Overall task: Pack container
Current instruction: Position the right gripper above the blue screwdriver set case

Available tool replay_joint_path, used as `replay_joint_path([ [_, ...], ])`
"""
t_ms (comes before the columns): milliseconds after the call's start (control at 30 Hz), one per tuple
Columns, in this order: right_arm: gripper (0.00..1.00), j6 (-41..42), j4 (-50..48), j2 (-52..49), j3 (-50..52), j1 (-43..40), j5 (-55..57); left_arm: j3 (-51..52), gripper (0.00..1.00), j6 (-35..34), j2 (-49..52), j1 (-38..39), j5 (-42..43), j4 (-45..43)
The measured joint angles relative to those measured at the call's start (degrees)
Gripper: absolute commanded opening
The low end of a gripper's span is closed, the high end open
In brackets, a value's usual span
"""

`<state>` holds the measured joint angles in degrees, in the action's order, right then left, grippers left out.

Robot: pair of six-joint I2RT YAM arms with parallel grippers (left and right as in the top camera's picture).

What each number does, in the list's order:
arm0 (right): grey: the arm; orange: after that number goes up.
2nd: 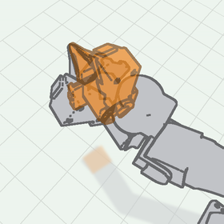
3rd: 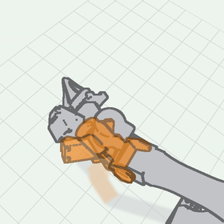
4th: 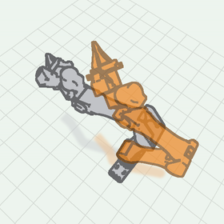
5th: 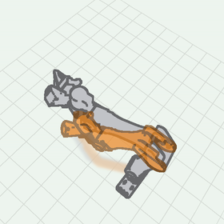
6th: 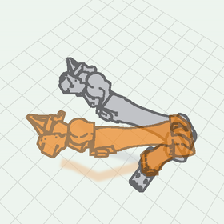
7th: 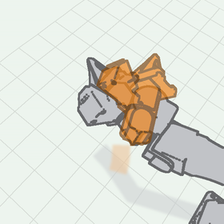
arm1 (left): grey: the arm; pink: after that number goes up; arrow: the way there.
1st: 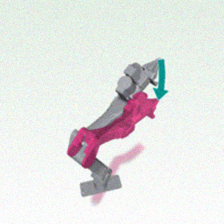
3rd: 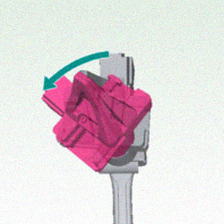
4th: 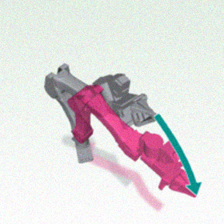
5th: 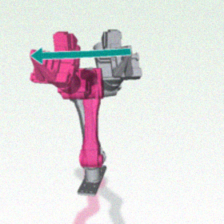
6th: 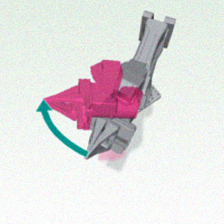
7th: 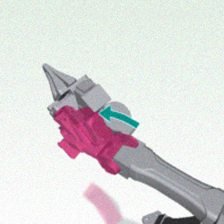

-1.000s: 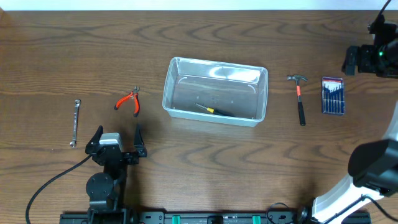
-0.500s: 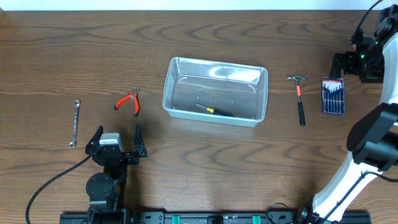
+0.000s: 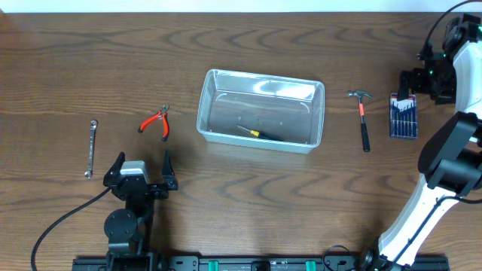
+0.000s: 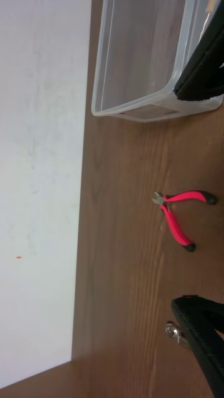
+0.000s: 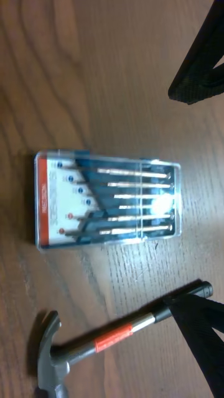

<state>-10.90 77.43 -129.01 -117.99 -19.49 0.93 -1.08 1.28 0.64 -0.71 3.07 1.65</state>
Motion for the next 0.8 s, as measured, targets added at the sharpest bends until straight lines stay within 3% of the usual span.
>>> replay_joint_path([
  [800, 0.99, -4.5, -3.1, -4.2, 1.5, 0.0, -2.7, 0.0, 0.98, 0.0, 0.0, 0.0, 0.0, 0.0],
])
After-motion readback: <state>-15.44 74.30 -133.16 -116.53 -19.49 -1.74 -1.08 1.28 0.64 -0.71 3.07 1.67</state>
